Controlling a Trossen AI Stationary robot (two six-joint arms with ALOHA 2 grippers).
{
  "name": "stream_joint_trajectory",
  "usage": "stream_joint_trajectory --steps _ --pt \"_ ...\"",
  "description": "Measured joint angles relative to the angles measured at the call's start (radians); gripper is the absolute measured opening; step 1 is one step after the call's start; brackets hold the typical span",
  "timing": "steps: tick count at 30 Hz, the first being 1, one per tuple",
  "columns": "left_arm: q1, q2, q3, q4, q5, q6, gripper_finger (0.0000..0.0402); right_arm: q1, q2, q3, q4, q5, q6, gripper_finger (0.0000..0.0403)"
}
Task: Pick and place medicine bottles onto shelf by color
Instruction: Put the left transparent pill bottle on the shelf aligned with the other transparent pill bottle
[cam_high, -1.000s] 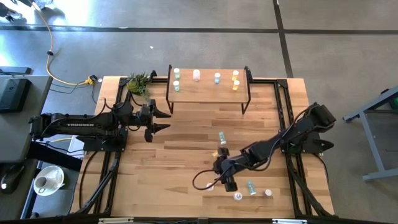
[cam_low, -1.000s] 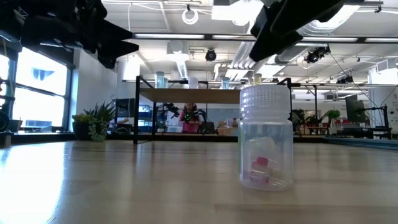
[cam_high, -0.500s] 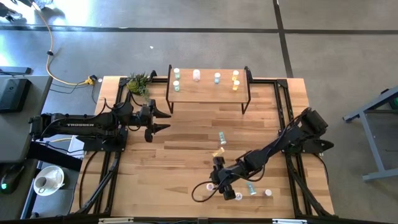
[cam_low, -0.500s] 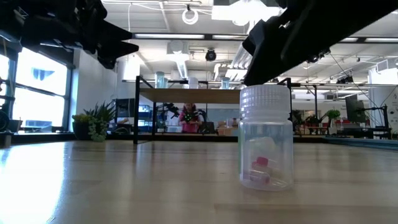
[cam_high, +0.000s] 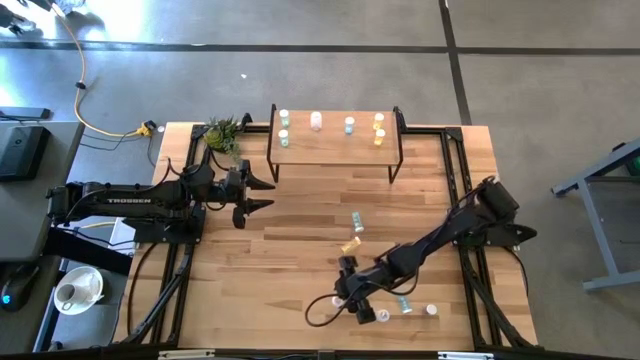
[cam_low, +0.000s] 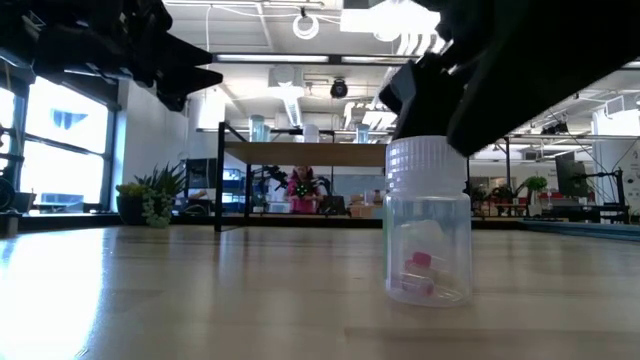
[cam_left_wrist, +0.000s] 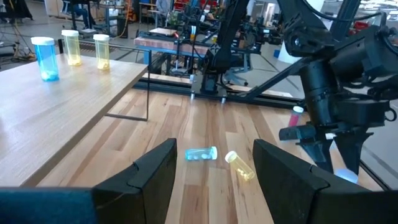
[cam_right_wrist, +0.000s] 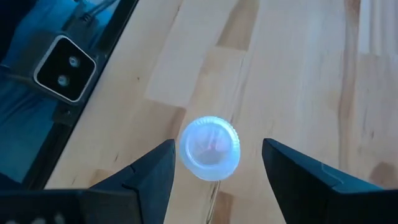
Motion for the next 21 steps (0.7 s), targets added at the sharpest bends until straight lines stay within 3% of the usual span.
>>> stream_joint_trajectory --steps 9,21 --pt "0.000 0.000 0.000 -0.003 0.000 0.000 0.0200 0.000 0.014 0.000 0.031 -0.029 -0.018 0.0226" --pt "0.000 0.000 0.000 -0.003 0.000 0.000 0.0200 -0.012 0.013 0.001 0.025 -0.022 -0.021 0.0127"
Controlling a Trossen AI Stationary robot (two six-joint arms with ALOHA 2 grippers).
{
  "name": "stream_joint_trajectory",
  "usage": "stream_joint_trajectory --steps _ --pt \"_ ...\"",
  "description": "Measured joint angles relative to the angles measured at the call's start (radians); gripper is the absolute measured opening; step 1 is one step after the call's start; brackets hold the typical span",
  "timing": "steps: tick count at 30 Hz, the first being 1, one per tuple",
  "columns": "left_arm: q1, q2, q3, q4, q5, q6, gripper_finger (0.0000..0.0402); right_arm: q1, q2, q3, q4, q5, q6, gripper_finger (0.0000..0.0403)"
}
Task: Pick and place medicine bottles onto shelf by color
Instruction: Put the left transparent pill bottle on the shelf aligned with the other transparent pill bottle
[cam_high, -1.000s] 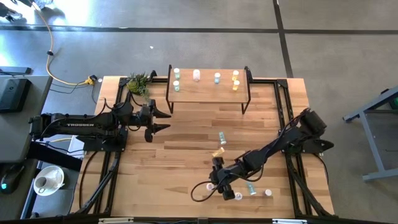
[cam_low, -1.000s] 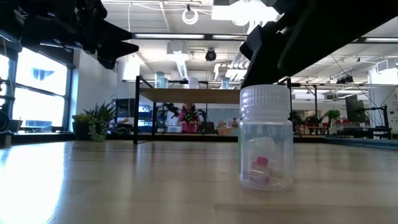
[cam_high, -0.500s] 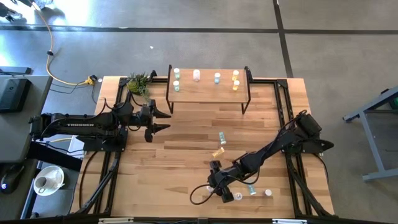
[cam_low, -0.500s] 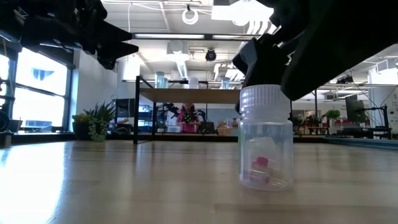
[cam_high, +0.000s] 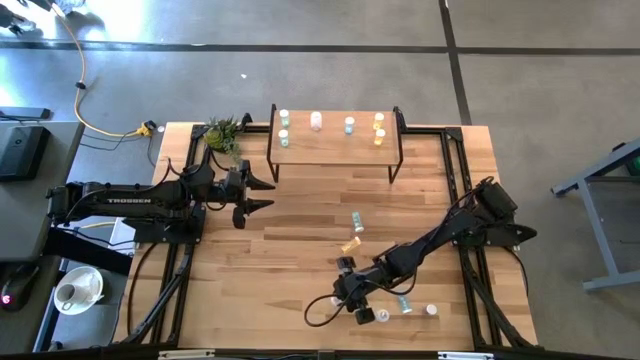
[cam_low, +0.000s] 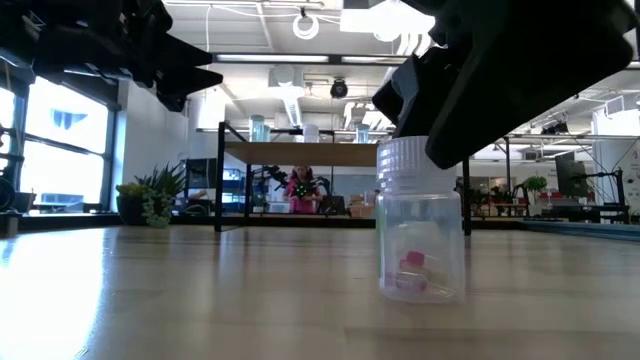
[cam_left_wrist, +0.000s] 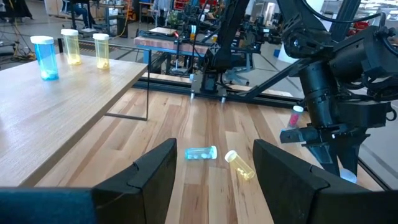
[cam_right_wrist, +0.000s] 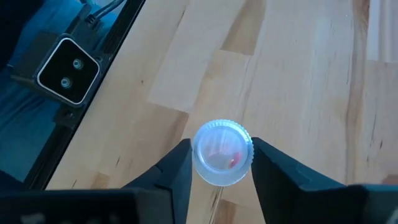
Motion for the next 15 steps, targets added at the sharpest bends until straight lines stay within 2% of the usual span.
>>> stream_joint_trajectory --steps 7,15 --pt "0.000 0.000 0.000 0.000 0.000 0.000 0.0200 -0.025 0.000 0.021 -0.016 0.031 -0.018 0.0127" --pt "0.000 0.000 0.000 0.000 0.000 0.000 0.0200 -0.112 0.000 0.148 -0.084 0.045 -0.122 0.0128"
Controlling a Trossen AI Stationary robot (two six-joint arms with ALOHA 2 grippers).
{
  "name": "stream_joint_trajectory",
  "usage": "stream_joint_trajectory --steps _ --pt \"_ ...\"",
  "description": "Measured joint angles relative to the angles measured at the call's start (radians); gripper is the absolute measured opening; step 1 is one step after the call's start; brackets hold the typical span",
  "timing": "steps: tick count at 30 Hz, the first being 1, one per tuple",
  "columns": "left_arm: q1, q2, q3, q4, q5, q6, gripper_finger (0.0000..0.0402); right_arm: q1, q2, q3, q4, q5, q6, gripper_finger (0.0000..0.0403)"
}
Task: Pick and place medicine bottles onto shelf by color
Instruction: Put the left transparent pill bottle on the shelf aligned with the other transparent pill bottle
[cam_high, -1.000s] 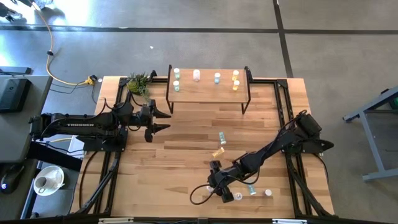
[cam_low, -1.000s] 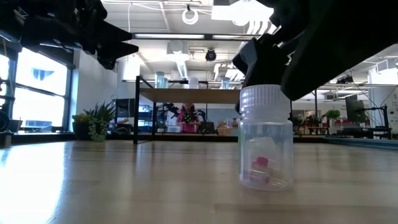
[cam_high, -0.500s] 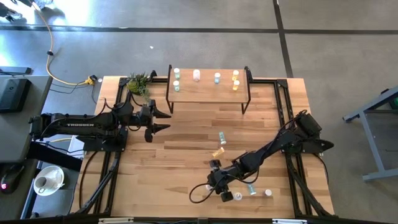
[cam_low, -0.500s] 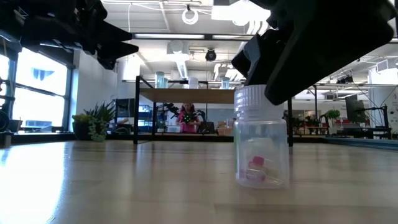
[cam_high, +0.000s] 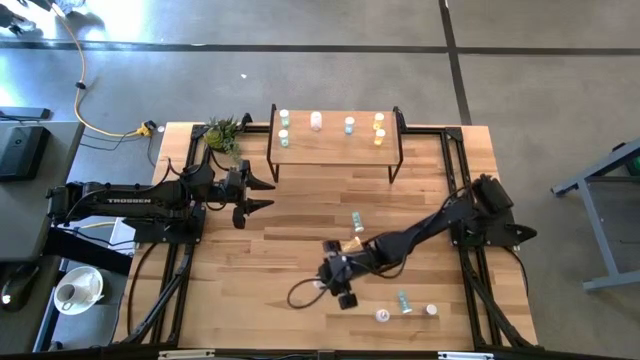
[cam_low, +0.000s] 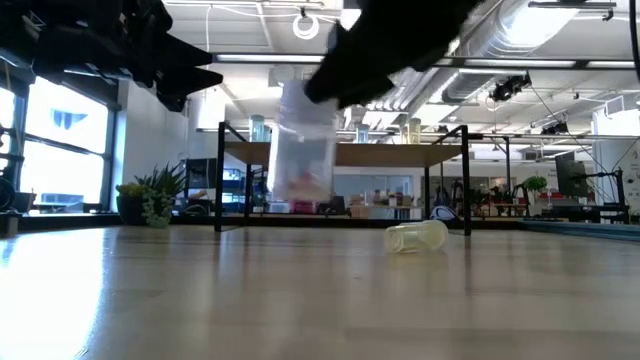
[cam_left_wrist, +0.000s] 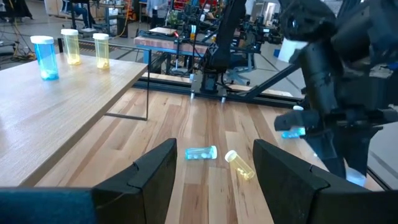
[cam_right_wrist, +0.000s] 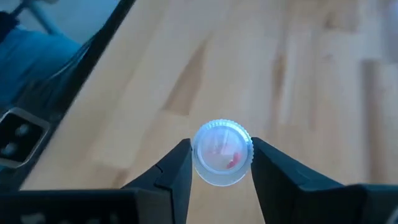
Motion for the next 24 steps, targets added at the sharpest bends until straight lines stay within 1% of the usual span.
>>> stream_joint_trajectory --steps 11,17,24 --pt "0.000 0.000 0.000 -0.009 0.000 0.000 0.0200 -0.167 0.000 0.198 -0.194 0.071 -0.119 0.0128" --pt "0.000 0.000 0.000 -0.009 0.000 0.000 0.0200 -0.254 0.000 0.323 -0.318 0.136 -0.168 0.0128" --pt "0.000 0.000 0.000 -0.010 0.000 0.000 0.0200 -0.336 -0.001 0.438 -0.408 0.145 -0.193 0.0128"
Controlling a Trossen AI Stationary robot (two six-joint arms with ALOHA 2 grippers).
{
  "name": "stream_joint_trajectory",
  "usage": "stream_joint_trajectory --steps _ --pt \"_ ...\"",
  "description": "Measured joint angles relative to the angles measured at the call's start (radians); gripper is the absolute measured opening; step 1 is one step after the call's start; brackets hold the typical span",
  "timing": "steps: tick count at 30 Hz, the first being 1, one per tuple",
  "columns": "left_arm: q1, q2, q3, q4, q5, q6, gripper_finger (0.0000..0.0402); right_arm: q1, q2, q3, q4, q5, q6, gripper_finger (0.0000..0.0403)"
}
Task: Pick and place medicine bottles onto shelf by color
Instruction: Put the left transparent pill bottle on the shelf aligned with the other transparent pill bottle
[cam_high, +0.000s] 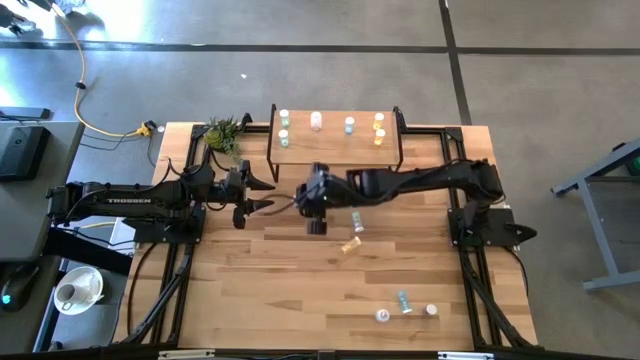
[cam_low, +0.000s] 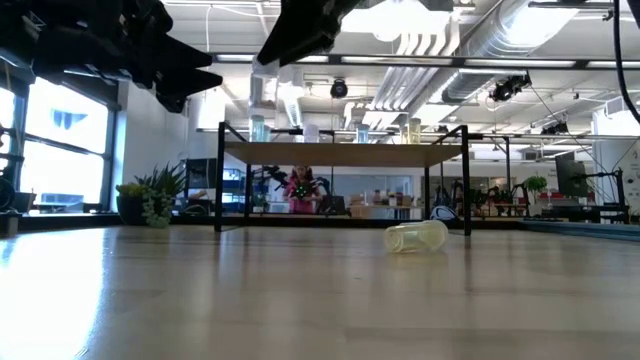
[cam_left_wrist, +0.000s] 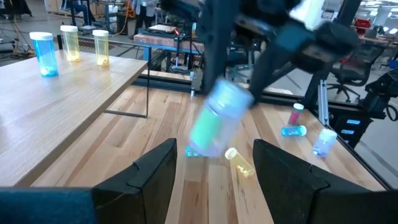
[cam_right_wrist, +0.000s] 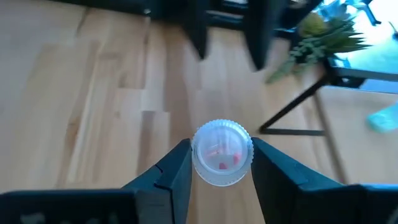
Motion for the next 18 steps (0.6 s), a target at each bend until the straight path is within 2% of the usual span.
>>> stream_joint_trajectory --steps 6,18 --pt "0.000 0.000 0.000 -0.002 0.000 0.000 0.0200 -0.056 0.000 0.072 -0.066 0.000 -0.020 0.0128" --pt "0.000 0.000 0.000 -0.007 0.000 0.000 0.0200 -0.169 -0.010 0.106 -0.050 0.033 -0.011 0.0128"
